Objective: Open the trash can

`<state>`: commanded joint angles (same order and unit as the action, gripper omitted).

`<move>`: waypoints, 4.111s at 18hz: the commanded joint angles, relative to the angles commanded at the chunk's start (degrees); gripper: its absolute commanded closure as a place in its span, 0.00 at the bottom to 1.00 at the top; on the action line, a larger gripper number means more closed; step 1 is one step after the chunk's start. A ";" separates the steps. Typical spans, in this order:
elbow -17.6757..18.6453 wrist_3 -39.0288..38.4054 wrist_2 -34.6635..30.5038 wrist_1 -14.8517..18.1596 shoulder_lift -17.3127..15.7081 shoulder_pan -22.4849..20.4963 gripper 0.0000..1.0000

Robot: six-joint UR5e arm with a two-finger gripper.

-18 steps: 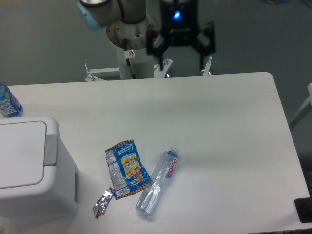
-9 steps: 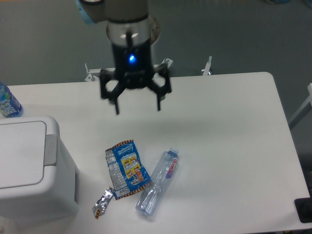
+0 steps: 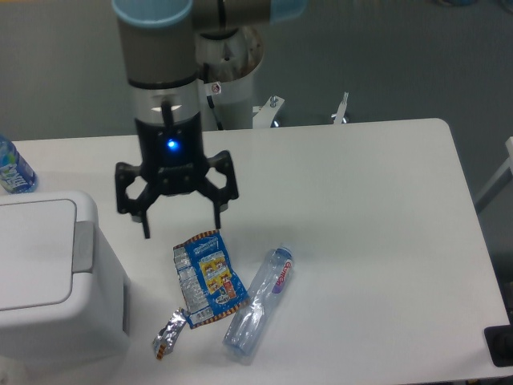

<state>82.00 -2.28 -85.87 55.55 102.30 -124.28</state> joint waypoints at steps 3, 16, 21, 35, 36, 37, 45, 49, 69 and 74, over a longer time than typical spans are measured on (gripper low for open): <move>-0.27 0.00 0.09 0.00 0.35 1.06 0.00; 0.35 -0.53 -0.18 0.09 0.97 3.60 0.00; 0.44 -0.53 -0.26 0.09 1.50 4.22 0.00; 0.61 -0.53 -0.44 0.18 1.58 4.93 0.00; 0.61 -0.53 -0.44 0.09 1.58 5.01 0.00; 0.61 -0.53 -0.44 0.17 1.58 5.01 0.00; 0.70 -0.53 -0.44 0.18 1.67 5.01 0.00; 0.70 -0.53 -0.53 0.18 1.85 5.01 0.00; -1.85 0.44 -3.25 0.61 -3.24 -4.99 0.00; -0.79 5.25 -3.34 4.64 -6.85 -12.99 0.00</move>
<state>81.21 2.97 -89.21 60.19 95.45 -137.27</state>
